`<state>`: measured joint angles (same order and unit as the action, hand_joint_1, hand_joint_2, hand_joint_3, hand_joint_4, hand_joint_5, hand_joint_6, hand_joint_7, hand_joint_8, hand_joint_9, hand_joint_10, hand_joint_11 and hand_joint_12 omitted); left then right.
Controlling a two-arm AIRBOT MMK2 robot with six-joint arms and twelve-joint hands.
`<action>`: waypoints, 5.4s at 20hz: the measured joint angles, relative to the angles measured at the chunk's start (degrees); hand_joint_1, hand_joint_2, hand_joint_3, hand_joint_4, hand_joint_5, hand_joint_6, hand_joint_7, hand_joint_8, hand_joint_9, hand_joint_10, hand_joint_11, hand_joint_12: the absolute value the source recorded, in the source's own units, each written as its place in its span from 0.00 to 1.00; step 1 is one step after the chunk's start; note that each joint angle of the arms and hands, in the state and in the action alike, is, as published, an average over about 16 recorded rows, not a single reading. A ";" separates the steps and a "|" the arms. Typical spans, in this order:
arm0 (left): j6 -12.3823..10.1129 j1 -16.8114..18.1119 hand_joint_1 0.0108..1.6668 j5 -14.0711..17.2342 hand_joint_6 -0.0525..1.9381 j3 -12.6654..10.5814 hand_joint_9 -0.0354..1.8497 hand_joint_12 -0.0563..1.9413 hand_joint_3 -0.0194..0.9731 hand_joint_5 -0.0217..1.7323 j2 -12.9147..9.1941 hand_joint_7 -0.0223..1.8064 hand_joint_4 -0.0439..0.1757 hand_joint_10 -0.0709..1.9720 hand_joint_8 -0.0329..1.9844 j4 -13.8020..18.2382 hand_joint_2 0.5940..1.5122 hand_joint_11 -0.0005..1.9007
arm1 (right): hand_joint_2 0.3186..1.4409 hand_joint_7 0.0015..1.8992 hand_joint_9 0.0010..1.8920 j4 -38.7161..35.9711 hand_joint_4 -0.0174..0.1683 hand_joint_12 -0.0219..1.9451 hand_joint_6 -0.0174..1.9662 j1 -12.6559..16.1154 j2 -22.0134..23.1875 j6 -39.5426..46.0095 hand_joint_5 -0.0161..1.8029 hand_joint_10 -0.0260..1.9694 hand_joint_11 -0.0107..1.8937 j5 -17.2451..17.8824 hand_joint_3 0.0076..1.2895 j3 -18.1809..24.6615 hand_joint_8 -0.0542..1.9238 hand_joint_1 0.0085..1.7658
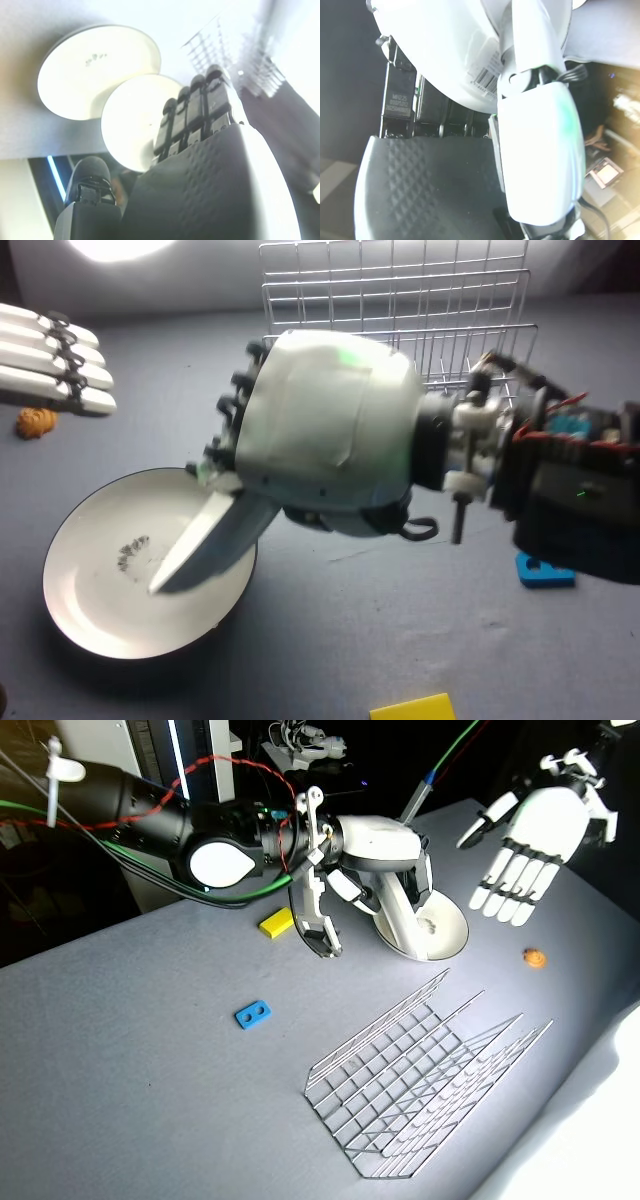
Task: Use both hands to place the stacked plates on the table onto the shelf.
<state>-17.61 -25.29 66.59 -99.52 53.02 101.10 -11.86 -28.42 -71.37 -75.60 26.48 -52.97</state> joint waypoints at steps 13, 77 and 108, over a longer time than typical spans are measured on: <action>-4.22 2.85 0.00 -0.47 0.03 -3.97 0.03 0.03 0.03 0.03 -0.44 0.03 0.21 0.04 0.01 0.22 0.67 0.01 | 0.58 0.58 0.70 -14.45 0.07 0.45 0.55 11.39 14.42 40.90 0.50 0.03 0.53 -6.79 0.01 5.33 0.46 0.71; -0.85 -13.90 0.00 -7.78 0.03 1.01 0.02 0.03 0.03 0.02 4.11 0.01 0.20 0.03 0.01 4.29 0.66 0.01 | 0.67 0.53 0.63 -3.54 0.04 0.48 0.56 13.59 4.62 77.48 0.46 0.15 0.49 -21.01 0.01 -25.91 0.52 0.70; -6.16 -19.38 0.00 -7.91 0.03 -0.57 0.03 0.03 0.03 0.03 5.24 0.00 0.19 0.04 0.01 1.40 0.67 0.01 | 0.68 0.30 0.30 -1.29 0.07 0.48 0.02 14.25 4.79 75.05 0.30 0.02 0.13 -19.11 0.01 -27.74 0.04 0.62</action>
<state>-23.77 -44.67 58.68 -100.09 58.26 102.50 -13.15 -14.17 -66.58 -0.55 7.37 -80.71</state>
